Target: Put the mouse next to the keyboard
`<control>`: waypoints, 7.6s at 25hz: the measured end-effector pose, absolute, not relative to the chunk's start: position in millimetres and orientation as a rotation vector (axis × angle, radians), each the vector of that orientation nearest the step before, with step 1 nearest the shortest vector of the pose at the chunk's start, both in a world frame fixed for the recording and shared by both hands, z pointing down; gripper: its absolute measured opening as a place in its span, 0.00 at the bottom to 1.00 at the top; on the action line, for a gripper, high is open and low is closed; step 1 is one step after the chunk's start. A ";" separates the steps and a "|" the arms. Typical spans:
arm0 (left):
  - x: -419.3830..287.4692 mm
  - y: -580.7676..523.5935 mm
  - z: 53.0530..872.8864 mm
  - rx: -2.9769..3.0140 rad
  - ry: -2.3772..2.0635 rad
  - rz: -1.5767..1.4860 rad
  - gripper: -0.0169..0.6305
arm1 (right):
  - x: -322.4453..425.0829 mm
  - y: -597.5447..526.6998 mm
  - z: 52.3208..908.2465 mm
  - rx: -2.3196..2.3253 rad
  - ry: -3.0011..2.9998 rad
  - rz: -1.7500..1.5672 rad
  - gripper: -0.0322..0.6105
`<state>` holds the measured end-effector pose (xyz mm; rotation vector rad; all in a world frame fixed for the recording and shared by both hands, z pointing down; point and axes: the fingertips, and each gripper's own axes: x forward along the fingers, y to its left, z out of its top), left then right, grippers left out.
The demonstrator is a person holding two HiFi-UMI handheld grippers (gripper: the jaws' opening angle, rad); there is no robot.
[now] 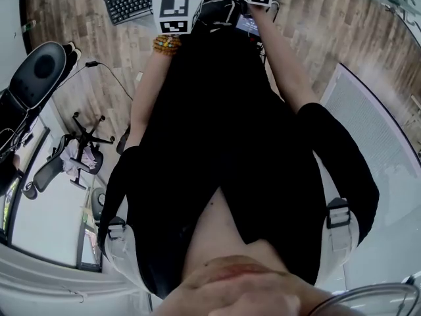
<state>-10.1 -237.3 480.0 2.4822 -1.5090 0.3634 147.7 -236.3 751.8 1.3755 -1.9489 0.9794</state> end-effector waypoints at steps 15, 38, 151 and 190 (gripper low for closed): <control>-12.3 -232.1 477.7 2.471 -1.497 0.336 0.05 | 157.4 -222.7 783.3 1.369 -1.817 1.160 0.50; -13.9 -230.1 482.9 2.458 -1.481 0.320 0.05 | 159.1 -220.5 788.2 1.315 -1.810 1.107 0.50; -6.2 -224.5 411.4 2.666 -1.606 0.139 0.05 | 75.5 -233.9 410.0 1.593 -2.612 0.071 0.40; -10.9 -227.8 420.6 2.675 -1.629 0.186 0.05 | 64.6 -230.4 419.9 1.624 -2.544 0.047 0.10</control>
